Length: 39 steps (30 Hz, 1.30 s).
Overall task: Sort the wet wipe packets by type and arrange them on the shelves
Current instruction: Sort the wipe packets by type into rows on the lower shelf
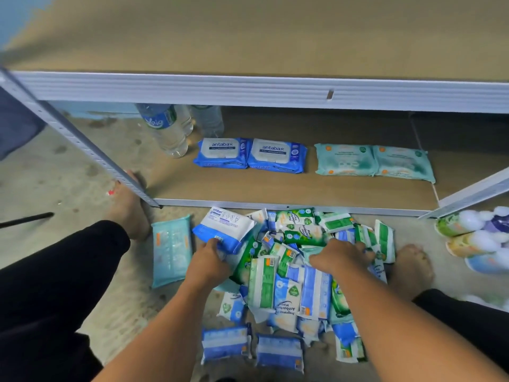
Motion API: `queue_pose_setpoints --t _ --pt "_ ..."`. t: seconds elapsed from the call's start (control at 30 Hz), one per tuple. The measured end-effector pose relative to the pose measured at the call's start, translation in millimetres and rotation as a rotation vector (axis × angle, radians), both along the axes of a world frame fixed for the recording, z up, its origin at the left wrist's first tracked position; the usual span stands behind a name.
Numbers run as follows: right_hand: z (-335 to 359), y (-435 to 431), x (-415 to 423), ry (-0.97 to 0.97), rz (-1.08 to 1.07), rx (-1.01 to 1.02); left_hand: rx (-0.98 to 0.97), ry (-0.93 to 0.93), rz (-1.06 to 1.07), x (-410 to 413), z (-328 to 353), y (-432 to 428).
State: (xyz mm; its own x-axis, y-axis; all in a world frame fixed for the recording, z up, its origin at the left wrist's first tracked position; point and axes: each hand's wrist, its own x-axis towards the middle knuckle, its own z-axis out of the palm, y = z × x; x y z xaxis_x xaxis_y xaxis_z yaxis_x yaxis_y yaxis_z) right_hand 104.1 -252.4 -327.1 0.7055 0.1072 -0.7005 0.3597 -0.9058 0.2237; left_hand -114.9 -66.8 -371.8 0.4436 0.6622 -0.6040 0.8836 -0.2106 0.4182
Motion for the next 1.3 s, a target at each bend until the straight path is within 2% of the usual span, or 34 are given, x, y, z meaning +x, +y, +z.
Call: queue_pose_setpoints --t 0.17,0.27,0.33,0.47,0.53,0.63,0.7,1.07,1.17,1.3 --pt "-9 10 0 -0.031 -0.033 -0.005 -0.085 -0.011 0.150 -18 -14 4" --pt "-17 20 -5 -0.049 -0.025 0.050 0.014 0.000 0.169 -28 -22 12" --pt "-22 26 -8 -0.054 -0.036 0.077 0.079 0.019 0.111 -33 -24 21" --pt "-32 31 -9 -0.063 -0.122 0.035 0.141 0.099 0.068 -43 -29 38" --pt "-34 31 -9 -0.058 -0.163 -0.004 0.076 0.135 0.076 -44 -32 41" --pt "-35 29 -9 -0.054 -0.155 -0.015 -0.132 0.052 0.112 -29 -34 27" --pt "-38 28 -8 -0.063 -0.140 -0.003 -0.205 0.023 0.145 -14 -36 11" --pt "-10 13 -2 -0.060 -0.165 0.187 -0.248 0.082 0.141 9 -21 8" --pt "8 7 -3 -0.094 -0.204 0.266 -0.282 0.084 0.221 6 -8 8" --pt "35 3 -5 -0.164 -0.253 0.396 -0.246 0.073 0.210 2 12 2"
